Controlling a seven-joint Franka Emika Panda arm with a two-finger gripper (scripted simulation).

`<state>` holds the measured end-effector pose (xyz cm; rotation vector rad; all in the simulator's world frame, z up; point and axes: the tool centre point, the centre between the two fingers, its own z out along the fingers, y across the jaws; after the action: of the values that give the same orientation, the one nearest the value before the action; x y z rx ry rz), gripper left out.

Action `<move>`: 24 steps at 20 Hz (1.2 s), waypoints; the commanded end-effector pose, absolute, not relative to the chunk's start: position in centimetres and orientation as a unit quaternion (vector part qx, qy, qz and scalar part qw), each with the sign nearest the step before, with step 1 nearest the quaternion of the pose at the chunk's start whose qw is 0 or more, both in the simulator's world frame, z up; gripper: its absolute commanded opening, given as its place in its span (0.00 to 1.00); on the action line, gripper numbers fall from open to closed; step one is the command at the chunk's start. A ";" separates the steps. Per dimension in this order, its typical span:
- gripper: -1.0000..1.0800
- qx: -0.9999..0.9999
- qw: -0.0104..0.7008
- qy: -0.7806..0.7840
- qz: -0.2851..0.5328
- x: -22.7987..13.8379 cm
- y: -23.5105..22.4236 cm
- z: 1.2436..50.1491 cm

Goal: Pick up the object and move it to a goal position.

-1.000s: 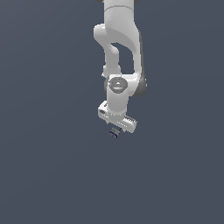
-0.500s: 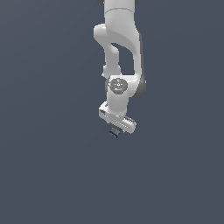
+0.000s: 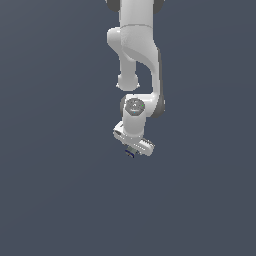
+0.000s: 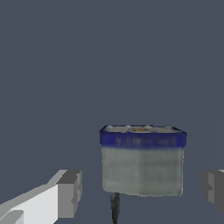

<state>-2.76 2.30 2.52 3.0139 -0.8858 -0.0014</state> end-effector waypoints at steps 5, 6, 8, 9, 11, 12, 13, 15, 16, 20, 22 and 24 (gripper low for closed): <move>0.96 0.959 0.000 -0.282 0.000 -2.7 2.3 1.3; 0.00 0.959 0.000 -0.282 0.000 -2.7 2.3 1.3; 0.00 0.959 0.000 -0.282 0.000 -2.7 2.3 1.3; 0.00 0.959 0.000 -0.282 0.000 -2.7 2.3 1.3; 0.00 0.959 0.000 -0.282 0.000 -2.7 2.3 1.3; 0.00 0.959 0.000 -0.282 0.000 -2.7 2.3 1.3; 0.00 0.959 0.000 -0.282 0.000 -2.7 2.3 1.3; 0.00 0.959 0.000 -0.282 0.000 -2.7 2.3 1.3; 0.00 0.959 0.000 -0.282 0.000 -2.7 2.4 1.3; 0.00 0.959 0.000 -0.282 0.000 -2.4 2.3 1.4; 0.00 0.959 0.000 -0.282 0.000 -2.0 2.3 1.5; 0.00 0.959 0.000 -0.282 0.000 -1.5 2.2 1.7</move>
<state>-1.87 2.26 1.52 3.0145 -0.8858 -0.0011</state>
